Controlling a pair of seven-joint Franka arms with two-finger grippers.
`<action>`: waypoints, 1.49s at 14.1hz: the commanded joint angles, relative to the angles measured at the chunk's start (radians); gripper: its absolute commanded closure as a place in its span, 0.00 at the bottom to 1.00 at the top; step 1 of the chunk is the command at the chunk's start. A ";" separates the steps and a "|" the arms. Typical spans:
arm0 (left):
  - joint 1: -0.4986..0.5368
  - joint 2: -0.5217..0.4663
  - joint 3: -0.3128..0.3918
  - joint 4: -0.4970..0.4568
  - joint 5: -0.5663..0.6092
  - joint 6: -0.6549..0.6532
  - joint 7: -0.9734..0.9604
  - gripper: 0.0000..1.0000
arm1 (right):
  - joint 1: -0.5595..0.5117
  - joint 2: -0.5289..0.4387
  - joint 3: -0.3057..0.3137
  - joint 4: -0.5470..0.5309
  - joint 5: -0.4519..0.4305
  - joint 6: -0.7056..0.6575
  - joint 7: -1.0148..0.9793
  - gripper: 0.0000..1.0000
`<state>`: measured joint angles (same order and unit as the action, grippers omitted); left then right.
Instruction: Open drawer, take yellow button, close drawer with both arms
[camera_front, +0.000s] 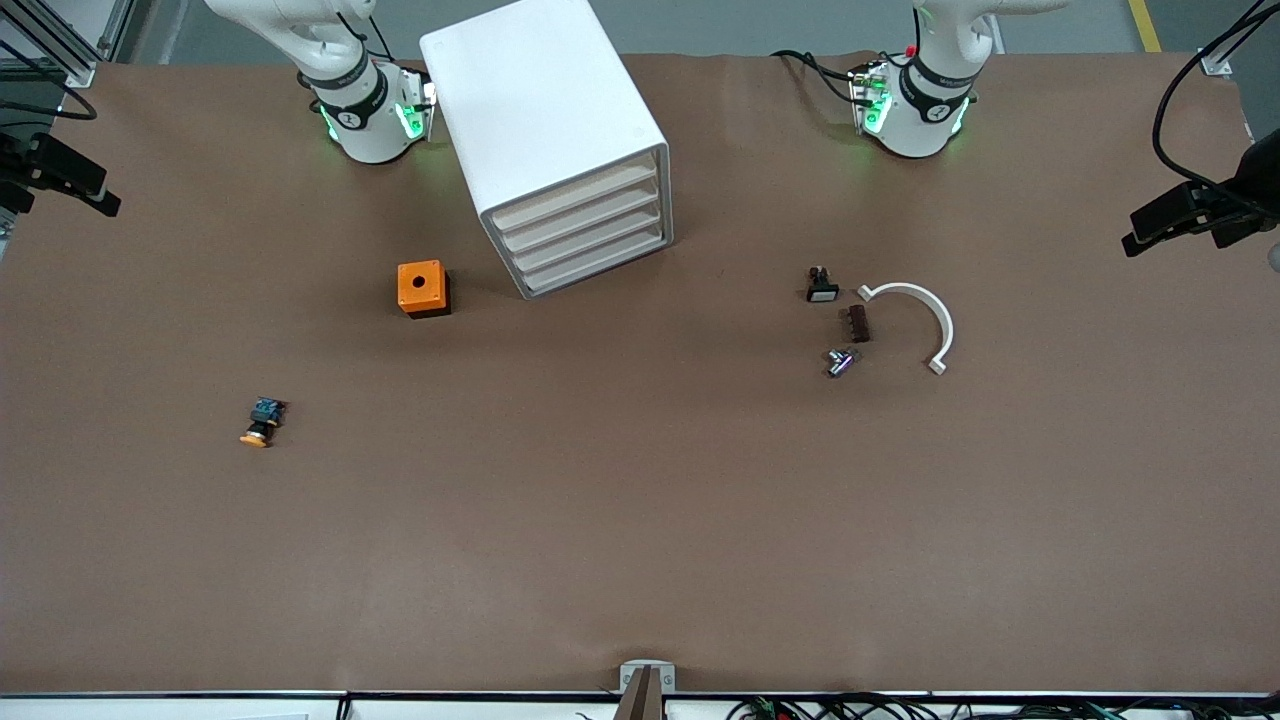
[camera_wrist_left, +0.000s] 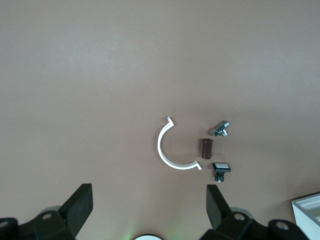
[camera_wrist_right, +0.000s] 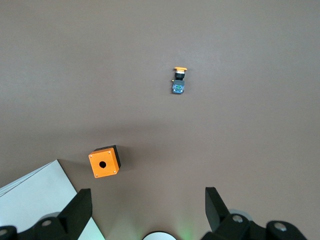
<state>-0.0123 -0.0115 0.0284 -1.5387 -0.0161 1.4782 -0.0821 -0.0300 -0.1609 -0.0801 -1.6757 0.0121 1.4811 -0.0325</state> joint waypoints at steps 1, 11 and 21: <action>0.000 -0.018 -0.007 -0.015 0.001 -0.007 -0.004 0.00 | 0.008 -0.023 0.000 -0.019 0.008 0.013 0.013 0.00; 0.006 -0.145 -0.018 -0.201 0.004 0.166 0.015 0.00 | 0.010 -0.022 -0.001 -0.019 0.006 0.015 0.011 0.00; -0.003 -0.097 -0.019 -0.107 0.002 0.060 0.004 0.00 | 0.007 -0.022 -0.006 -0.019 0.008 0.010 0.003 0.00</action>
<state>-0.0135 -0.1216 0.0146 -1.6864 -0.0161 1.5764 -0.0804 -0.0278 -0.1609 -0.0796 -1.6757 0.0124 1.4871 -0.0326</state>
